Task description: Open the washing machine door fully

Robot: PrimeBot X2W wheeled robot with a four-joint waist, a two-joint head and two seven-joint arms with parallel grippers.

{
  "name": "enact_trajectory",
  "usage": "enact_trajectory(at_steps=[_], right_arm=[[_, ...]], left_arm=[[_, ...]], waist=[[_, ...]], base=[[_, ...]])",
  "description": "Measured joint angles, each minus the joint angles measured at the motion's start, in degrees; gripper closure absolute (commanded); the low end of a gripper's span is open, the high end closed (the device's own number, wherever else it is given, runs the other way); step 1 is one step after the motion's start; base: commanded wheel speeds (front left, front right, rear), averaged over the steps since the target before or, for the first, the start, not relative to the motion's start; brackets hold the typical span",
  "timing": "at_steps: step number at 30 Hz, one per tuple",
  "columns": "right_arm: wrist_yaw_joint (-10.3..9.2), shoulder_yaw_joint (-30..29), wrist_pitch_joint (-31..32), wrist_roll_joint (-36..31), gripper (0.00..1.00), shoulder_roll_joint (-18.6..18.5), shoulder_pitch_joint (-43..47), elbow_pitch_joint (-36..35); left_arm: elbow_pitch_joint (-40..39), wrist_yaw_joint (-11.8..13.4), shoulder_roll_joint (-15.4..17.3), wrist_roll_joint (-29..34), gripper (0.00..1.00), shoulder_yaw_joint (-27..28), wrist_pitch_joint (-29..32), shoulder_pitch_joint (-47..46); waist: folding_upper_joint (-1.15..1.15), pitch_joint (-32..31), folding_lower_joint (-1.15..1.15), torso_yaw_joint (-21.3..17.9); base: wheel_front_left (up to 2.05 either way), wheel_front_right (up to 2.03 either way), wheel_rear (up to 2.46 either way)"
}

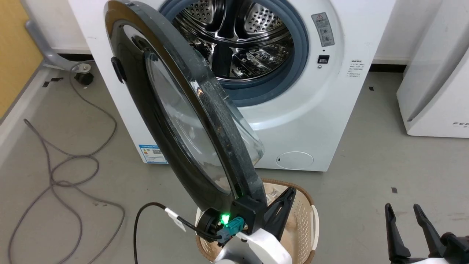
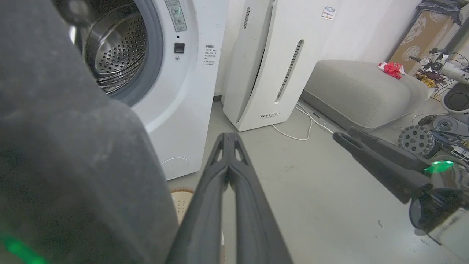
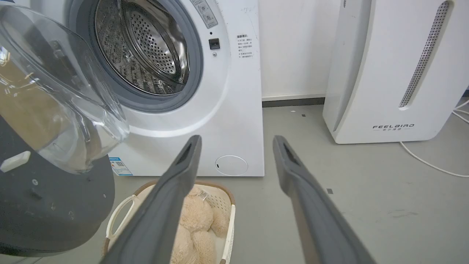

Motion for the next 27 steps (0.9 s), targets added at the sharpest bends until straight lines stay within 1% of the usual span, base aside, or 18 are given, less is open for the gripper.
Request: enact_trajectory(at_steps=[4, 8, 15, 21, 27], right_arm=[[0.0, 0.07, -0.05, -0.01, 0.0, 0.0, -0.27, 0.35], [0.0, 0.0, -0.34, 0.51, 0.0, 0.0, -0.26, 0.78], [0.0, 0.22, -0.41, 0.55, 0.0, 0.0, -0.18, 0.99], [0.0, -0.13, -0.37, 0.46, 0.0, 0.01, -0.04, 0.75], [0.0, -0.83, -0.3, 0.33, 0.0, 0.05, 0.36, 0.24]], left_arm=[[0.32, 1.45, -0.04, -0.57, 1.0, -0.19, -0.53, 0.3], [-1.05, 2.83, 0.4, -1.24, 1.0, 0.34, -0.98, 2.38], [-6.16, 5.39, 3.16, -1.98, 1.0, 0.87, -0.92, 7.84], [-11.7, 8.38, 5.76, -1.99, 1.0, 2.22, -0.66, 12.2], [-17.01, 11.8, 8.02, -1.96, 1.0, 3.9, -0.44, 16.02]], waist=[[0.0, -0.64, 0.0, 0.32], [0.0, -1.3, 0.0, 0.83], [0.0, -1.89, 0.0, 3.12], [0.0, -2.2, 0.0, 6.22], [0.0, -2.52, 0.0, 10.65]], base=[[0.0, 0.0, 0.0], [0.0, 0.0, 0.0], [0.0, 0.0, 0.0], [0.0, 0.0, 0.0], [0.0, 0.0, 0.0]])
